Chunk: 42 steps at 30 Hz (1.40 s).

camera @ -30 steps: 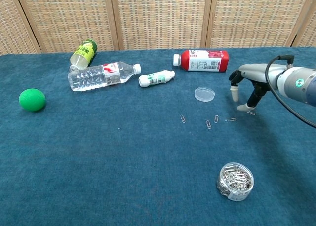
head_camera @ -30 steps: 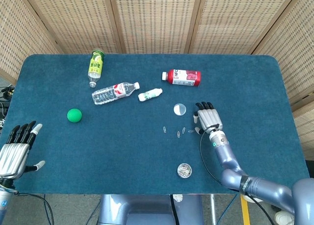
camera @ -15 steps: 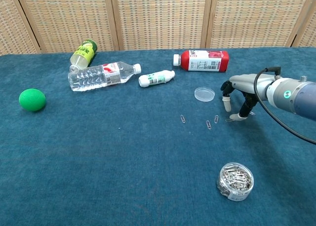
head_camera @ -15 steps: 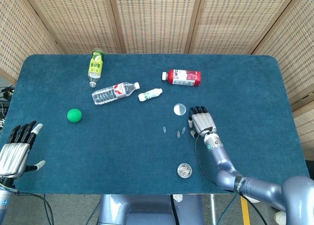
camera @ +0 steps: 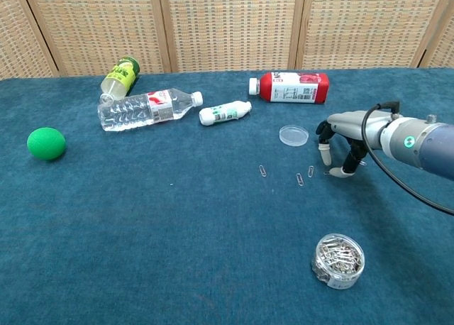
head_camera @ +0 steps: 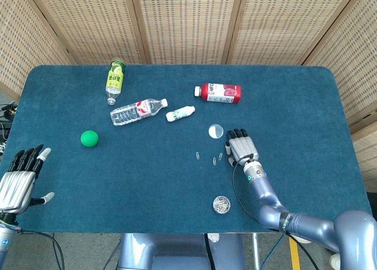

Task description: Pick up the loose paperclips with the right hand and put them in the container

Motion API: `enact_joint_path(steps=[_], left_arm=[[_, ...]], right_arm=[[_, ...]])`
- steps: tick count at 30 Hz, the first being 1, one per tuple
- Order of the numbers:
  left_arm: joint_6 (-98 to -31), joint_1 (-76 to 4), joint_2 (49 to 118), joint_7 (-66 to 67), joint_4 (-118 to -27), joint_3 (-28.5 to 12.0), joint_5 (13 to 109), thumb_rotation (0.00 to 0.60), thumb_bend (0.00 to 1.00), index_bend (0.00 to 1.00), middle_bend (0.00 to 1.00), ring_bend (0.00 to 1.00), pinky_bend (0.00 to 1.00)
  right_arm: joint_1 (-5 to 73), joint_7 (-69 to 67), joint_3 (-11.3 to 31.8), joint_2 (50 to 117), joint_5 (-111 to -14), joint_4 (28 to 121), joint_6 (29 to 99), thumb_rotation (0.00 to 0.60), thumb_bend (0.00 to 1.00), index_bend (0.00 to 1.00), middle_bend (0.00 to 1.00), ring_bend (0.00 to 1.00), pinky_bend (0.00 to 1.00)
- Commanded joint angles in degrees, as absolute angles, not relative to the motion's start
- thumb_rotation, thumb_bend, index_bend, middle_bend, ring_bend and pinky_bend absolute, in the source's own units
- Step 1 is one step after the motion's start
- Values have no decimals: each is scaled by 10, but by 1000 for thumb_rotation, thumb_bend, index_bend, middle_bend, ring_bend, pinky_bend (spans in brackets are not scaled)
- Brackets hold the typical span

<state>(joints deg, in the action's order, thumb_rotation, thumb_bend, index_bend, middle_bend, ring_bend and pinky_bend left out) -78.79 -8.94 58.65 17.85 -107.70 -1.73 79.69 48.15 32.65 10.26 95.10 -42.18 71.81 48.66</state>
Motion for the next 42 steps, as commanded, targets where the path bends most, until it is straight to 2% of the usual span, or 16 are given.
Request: enact_joint_path(steps=[1,18,27,42], left_arm=[[-789,-89,586,179,-1077,-17,797,600,0,0,0,0,0],[-787,-91,589,183,-1075,-17,794,600,0,0,0,0,0],[-788,-91,590,183,-1075,-17,793,600,0,0,0,0,0],[-791,-90,589,183,-1078,-15,798,600,0,0,0,0,0]], right_arm=[[482,326,101,953,-423,715,488,600,339,513,90,0,0],[488,328,92,971,-420,694,476,600,340,515,90,0,0],[486,335,85,978,-423,681,481,600,365,619,89,0,0],[473,321,90,958,-446,713,504,600,414,647,89,0,0]])
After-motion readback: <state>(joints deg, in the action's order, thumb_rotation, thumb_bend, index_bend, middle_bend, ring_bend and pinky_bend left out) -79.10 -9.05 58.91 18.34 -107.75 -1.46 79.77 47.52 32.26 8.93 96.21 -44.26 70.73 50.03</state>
